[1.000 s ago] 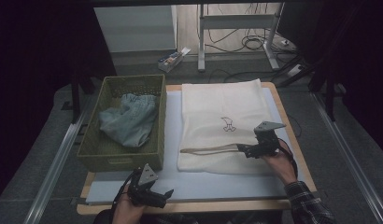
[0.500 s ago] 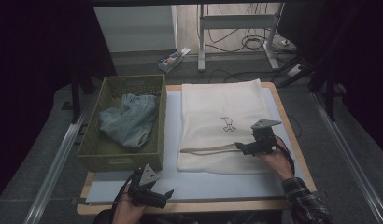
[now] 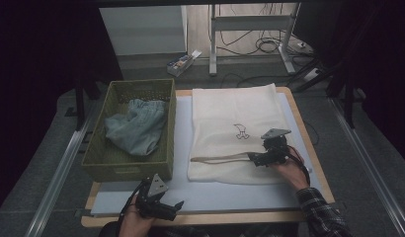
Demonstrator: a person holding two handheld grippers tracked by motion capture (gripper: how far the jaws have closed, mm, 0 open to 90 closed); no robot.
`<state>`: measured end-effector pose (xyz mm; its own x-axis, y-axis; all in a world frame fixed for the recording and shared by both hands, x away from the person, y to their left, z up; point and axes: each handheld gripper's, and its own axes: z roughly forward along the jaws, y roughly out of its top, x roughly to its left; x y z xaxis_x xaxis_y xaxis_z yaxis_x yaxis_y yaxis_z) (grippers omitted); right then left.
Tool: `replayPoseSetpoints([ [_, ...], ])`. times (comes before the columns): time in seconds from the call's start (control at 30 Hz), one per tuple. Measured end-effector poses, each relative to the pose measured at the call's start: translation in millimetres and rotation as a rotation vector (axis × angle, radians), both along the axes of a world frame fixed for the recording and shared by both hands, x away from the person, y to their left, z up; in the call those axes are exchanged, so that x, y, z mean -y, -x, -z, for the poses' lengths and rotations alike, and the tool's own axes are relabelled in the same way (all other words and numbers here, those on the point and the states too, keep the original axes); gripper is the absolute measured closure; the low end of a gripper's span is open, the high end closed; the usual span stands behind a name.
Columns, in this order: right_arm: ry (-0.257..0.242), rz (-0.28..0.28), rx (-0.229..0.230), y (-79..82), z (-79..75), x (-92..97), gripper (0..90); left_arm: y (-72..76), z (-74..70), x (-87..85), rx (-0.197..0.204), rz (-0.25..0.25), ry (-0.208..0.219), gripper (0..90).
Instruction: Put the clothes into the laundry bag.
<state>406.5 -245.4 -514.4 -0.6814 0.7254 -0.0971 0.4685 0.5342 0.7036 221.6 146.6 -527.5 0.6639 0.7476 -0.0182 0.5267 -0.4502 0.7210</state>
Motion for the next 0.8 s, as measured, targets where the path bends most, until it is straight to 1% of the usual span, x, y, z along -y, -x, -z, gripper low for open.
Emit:
replayPoseSetpoints([
  [0.13, 0.031, -0.004, -0.008, -0.4, 5.0, -1.4, 0.0, 0.1, -0.1, 0.0, 0.0, 0.0, 0.0, 0.8],
  [0.17, 0.053, -0.006, -0.009, -0.2, 7.2, -2.5, 0.0, 0.1, 0.0, 0.0, 0.0, 0.0, 0.0, 0.8],
  [0.3, 0.071, -0.006, -0.012, 0.0, 9.6, -4.0, 0.0, 0.0, 0.1, 0.1, 0.0, 0.001, -0.001, 0.8],
  [0.43, 0.072, 0.005, -0.016, -0.8, 9.8, -2.9, 0.0, -0.1, 0.1, 0.2, -0.002, 0.004, -0.006, 0.8],
  [0.47, 0.072, 0.021, -0.013, -1.3, 9.8, -2.2, 0.0, -0.1, 0.1, 0.3, -0.002, 0.004, -0.006, 0.8],
  [0.53, 0.078, 0.023, -0.012, -1.7, 9.3, -1.3, 0.0, -0.2, 0.2, 0.4, -0.002, 0.004, -0.006, 0.8],
  [0.57, 0.084, 0.041, -0.006, -2.2, 8.6, -0.8, 0.1, -0.3, 0.3, 0.4, -0.003, 0.004, -0.006, 0.8],
  [0.63, 0.088, 0.043, -0.002, -2.5, 8.3, -0.7, 0.6, -0.3, 0.3, 0.5, -0.003, 0.004, -0.007, 0.8],
  [0.67, 0.103, 0.05, 0.011, -3.2, 7.6, -1.3, 1.1, -0.3, 0.3, 0.6, -0.003, 0.005, -0.007, 0.8],
  [0.7, 0.103, 0.05, 0.011, -3.2, 7.6, -1.3, 1.1, -0.3, 0.3, 0.6, -0.003, 0.005, -0.006, 0.8],
  [0.73, 0.115, 0.051, 0.022, -3.9, 6.9, -2.3, 2.6, -0.3, 0.3, 0.6, -0.003, 0.005, -0.006, 0.8],
  [0.8, 0.123, 0.055, 0.03, -4.1, 6.4, -3.1, 2.8, -0.4, 0.5, 0.5, -0.004, 0.005, -0.007, 0.8],
])
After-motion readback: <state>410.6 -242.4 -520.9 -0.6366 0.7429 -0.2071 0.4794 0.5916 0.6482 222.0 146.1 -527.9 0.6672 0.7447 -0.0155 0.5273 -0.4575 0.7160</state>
